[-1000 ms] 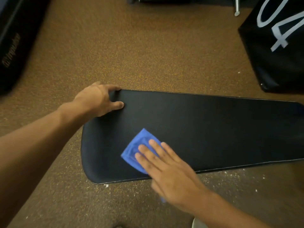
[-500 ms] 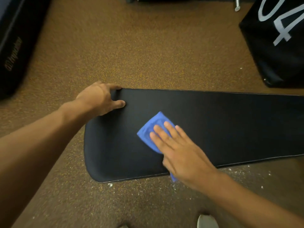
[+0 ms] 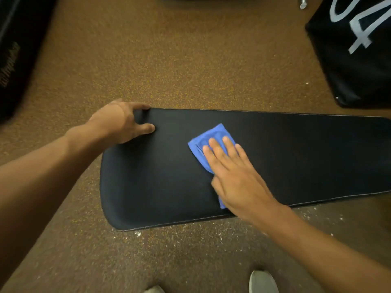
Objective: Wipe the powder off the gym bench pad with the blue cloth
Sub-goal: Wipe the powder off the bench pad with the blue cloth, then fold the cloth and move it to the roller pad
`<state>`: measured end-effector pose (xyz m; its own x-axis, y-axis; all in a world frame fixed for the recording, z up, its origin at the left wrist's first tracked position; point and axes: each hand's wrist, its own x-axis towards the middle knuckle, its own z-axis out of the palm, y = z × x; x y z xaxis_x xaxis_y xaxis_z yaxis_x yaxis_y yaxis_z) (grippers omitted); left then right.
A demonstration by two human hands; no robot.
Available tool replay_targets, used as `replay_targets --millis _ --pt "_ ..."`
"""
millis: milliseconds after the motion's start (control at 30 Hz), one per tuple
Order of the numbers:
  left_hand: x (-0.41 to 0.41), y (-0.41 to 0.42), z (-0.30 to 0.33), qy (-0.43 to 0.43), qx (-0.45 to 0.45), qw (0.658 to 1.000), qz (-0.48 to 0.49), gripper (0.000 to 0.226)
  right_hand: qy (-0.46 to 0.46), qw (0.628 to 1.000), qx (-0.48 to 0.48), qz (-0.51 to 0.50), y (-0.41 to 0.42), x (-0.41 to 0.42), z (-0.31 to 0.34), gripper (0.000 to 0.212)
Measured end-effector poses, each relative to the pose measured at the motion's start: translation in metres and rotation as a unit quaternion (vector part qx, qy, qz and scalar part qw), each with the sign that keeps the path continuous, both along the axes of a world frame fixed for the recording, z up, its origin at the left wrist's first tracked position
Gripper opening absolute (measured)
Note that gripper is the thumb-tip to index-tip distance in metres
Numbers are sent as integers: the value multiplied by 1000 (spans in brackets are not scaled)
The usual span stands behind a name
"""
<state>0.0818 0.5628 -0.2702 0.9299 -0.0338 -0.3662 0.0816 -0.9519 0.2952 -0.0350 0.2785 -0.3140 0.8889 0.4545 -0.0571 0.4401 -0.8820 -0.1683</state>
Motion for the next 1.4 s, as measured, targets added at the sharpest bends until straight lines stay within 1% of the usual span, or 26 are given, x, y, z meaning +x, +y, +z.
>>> replay_targets --millis 67,200,267,300,400,467,533,633,733,800,867,900,967,1000,1033,1100,1167,1300,1400 --pt "-1 -1 0 -2 2 1000 -3 69 4 1000 15 -14 14 -6 -1 65" --pt "-1 -1 4 6 7 1000 -3 69 10 994 -7 105 -6 -48 -2 66" --pt "-1 -1 4 9 8 1000 -6 69 -12 988 -20 150 -26 -46 -3 64" --pt "-1 -1 3 10 9 1000 -9 70 -22 988 -25 153 -31 -39 -5 64" --pt "-1 3 -4 10 12 1000 -6 71 -17 993 -9 116 -23 -23 -8 62" --pt "-6 0 -12 -7 16 1000 -1 70 -27 996 14 85 -16 -22 -8 57" --pt "-17 -8 -15 -52 14 999 4 69 -56 994 45 78 -16 -22 -4 48" --pt "-40 -31 -10 -133 -10 991 -18 71 -123 986 83 70 -18 -18 4 29" --pt "-66 -54 1 -168 -21 985 -42 75 -153 982 85 69 -16 -24 11 18" --pt "-79 -61 7 -156 -23 987 -39 77 -147 982 94 72 -17 -30 17 16" --pt "-88 -63 9 -141 -21 989 -35 78 -122 985 111 43 -19 -33 26 12" --pt "-92 -63 9 -138 -20 990 -36 77 -100 989 109 18 -19 -33 28 14" --pt "-95 -62 10 -131 -21 991 -34 76 -53 995 76 -22 -17 -30 31 29" --pt "-95 -62 10 -129 -22 991 -34 75 -40 997 54 -26 -14 -28 29 33" --pt "-95 -63 10 -130 -24 991 -36 75 -34 998 39 -24 -12 -25 28 32" --pt "-95 -64 10 -129 -29 990 -44 72 -32 998 40 -25 -8 -19 26 23" --pt "-97 -68 11 -125 -39 989 -68 67 -41 997 60 -27 -7 -16 26 19" --pt "-95 -80 21 -112 -68 985 -112 60 -68 993 97 -24 -7 -12 31 22" --pt "-89 -88 39 -85 -126 965 -211 60 -54 991 118 -23 -14 -8 49 22"
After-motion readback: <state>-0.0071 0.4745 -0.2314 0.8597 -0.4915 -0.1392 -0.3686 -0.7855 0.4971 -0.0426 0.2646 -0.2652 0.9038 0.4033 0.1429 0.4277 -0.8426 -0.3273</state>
